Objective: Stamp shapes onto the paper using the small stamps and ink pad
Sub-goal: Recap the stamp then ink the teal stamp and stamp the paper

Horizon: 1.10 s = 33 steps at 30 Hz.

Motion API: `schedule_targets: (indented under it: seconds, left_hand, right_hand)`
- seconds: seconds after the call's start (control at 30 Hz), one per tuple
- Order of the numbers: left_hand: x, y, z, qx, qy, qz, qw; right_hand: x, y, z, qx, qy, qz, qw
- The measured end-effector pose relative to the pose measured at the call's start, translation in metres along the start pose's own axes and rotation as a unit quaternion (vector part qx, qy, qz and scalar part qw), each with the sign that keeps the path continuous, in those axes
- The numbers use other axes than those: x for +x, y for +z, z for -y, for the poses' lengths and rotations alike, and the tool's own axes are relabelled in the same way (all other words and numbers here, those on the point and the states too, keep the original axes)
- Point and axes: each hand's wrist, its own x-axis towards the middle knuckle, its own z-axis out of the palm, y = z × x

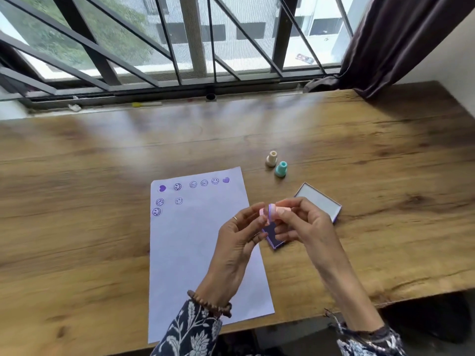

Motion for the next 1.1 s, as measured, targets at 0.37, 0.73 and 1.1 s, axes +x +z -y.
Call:
schedule_targets:
  seconds: [0.37, 0.73, 1.1]
  left_hand:
    - [-0.01, -0.005, -0.006, 0.131, 0.081, 0.004, 0.988]
    - [-0.01, 0.0, -0.007, 0.096, 0.085, -0.007, 0.992]
    - [-0.006, 0.001, -0.013, 0.133, 0.106, 0.012, 0.985]
  right_hand:
    - [-0.01, 0.001, 0.004, -0.055, -0.049, 0.029, 0.997]
    - [-0.011, -0.011, 0.004, -0.071, -0.066, 0.07, 0.993]
    - [-0.01, -0.016, 0.009, -0.109, -0.083, 0.043, 0.99]
